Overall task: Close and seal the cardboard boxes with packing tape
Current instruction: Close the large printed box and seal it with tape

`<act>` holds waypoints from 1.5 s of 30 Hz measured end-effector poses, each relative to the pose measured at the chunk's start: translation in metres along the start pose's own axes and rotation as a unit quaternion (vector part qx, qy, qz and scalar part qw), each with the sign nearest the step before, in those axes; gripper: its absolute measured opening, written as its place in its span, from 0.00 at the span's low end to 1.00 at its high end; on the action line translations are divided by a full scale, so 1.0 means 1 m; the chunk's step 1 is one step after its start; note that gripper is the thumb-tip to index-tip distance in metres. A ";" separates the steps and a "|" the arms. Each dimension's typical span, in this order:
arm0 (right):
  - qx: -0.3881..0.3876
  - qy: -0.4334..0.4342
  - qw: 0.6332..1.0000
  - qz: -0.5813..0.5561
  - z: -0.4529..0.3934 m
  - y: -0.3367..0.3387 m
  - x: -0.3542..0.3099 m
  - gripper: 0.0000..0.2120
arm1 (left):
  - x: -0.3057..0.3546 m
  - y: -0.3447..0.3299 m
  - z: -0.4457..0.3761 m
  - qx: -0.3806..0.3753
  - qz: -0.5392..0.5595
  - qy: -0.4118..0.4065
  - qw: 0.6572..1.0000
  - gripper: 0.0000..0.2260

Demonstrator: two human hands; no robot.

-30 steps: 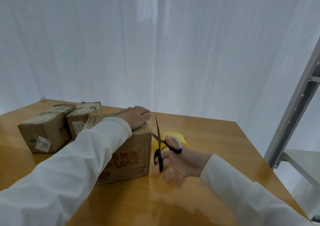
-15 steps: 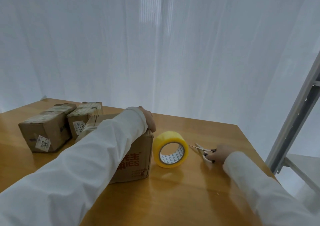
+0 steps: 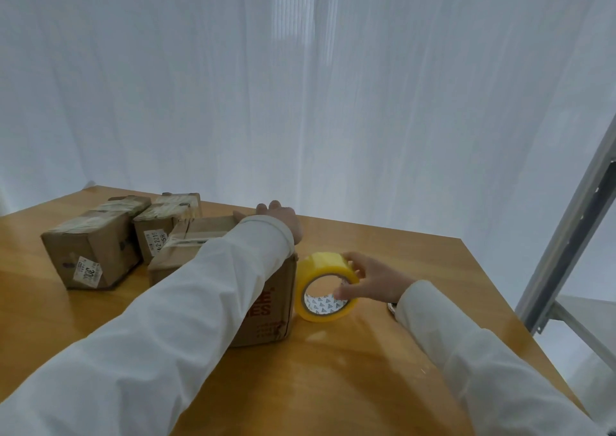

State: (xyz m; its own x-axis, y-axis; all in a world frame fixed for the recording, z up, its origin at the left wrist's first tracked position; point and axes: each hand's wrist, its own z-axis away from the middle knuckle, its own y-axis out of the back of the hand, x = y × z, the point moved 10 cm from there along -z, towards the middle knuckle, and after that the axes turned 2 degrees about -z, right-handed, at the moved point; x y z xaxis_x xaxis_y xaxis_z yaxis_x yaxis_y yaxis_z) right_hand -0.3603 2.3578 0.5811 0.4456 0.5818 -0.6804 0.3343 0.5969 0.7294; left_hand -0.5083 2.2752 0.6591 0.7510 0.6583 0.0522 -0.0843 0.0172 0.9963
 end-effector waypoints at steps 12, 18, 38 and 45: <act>0.268 0.041 0.962 -0.036 0.053 0.059 -0.017 0.17 | 0.062 0.074 0.096 0.365 0.189 -0.322 0.853 0.15; 0.367 0.080 0.927 0.009 0.078 0.072 -0.011 0.17 | 0.097 0.000 0.069 0.056 0.407 -0.259 0.874 0.39; 0.411 0.084 0.907 0.022 0.087 0.056 0.053 0.20 | 0.104 -0.052 0.046 0.097 0.379 -0.198 0.899 0.19; 0.420 0.075 0.904 0.022 0.086 0.054 0.059 0.19 | 0.099 -0.073 0.030 0.041 0.362 -0.128 0.922 0.23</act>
State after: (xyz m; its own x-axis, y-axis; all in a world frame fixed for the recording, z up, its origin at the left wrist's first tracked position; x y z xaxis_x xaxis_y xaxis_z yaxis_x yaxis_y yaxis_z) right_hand -0.2441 2.3767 0.5868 0.3771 0.7013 -0.6049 0.8600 -0.0227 0.5099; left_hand -0.4079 2.3166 0.5935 0.6478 0.2761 0.7100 -0.5822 -0.4216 0.6952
